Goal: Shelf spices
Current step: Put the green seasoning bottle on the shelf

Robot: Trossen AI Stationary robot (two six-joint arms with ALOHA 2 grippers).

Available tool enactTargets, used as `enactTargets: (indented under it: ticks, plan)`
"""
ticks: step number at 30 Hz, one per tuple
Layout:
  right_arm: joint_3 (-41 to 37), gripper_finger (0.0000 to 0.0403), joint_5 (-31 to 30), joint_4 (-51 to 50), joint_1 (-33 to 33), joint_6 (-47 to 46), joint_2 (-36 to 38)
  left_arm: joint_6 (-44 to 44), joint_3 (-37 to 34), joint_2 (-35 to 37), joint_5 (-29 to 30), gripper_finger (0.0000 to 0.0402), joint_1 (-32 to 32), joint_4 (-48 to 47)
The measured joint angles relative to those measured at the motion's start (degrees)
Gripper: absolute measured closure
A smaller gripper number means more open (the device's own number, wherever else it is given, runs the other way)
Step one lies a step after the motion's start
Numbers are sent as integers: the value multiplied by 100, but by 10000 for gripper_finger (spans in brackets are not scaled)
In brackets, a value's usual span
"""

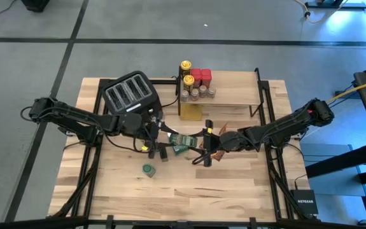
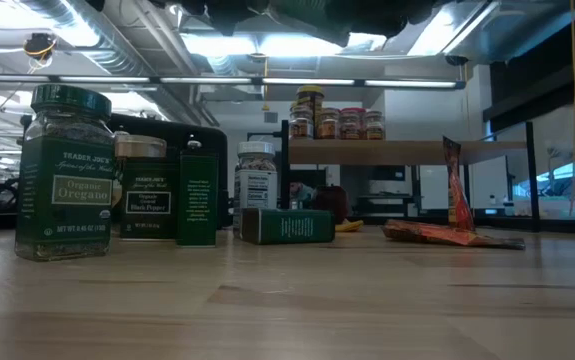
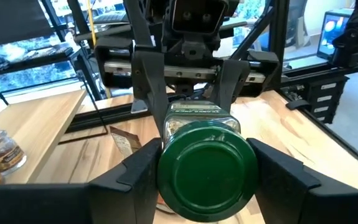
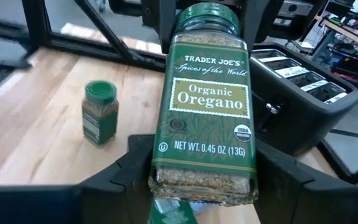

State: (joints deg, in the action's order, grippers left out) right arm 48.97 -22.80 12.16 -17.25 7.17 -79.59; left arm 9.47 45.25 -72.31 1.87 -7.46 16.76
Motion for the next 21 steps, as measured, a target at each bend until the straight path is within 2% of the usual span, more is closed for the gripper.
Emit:
enactTargets:
  ticks: [4,8,14,21]
  plan:
    - [452,191,-202,-1064,-189,-55,340,2,114,-3,41,199,7,-290]
    - [821,191,-219,-1698,-393,-253,549,-67,355,-5,17,200,-22,-657]
    - [862,191,-315,-1778,-511,-263,498,-43,573,-11,47,202,-147,-987]
    - [864,191,-437,-1770,-408,-268,72,89,621,-8,173,204,-160,-1210]
